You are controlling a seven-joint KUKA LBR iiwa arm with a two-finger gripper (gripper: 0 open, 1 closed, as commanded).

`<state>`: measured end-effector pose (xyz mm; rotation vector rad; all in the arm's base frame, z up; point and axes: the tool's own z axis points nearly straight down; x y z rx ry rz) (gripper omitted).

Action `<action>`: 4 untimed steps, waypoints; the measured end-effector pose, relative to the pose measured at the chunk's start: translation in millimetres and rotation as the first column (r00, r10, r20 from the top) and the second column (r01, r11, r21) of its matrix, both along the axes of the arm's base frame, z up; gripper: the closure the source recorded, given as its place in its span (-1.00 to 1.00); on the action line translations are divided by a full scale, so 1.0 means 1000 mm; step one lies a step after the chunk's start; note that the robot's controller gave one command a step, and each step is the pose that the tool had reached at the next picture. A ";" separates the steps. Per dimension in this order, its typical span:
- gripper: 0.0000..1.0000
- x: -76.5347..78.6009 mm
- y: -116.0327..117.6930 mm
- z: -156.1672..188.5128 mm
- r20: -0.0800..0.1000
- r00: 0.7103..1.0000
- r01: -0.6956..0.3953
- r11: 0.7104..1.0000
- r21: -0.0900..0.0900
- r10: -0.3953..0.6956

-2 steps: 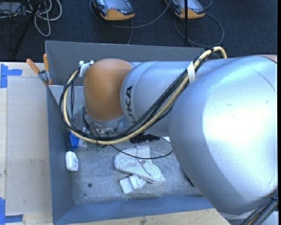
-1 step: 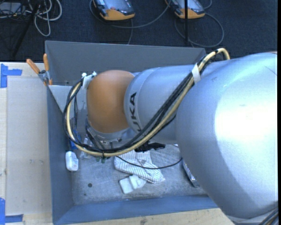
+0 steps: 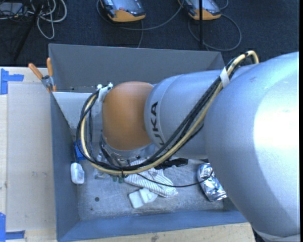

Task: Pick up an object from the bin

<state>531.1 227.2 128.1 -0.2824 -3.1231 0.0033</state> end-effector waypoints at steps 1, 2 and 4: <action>1.00 -0.027 -0.010 0.001 0.004 0.993 -0.118 0.993 0.000 0.118; -1.00 -0.052 -0.107 0.039 0.003 0.999 -0.038 0.999 -0.001 0.038; 1.00 -0.030 -0.120 -0.047 -0.003 0.997 -0.083 0.997 0.007 0.083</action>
Offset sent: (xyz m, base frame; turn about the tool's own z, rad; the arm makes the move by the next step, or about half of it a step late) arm -0.0522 -0.1044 0.0386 -0.0426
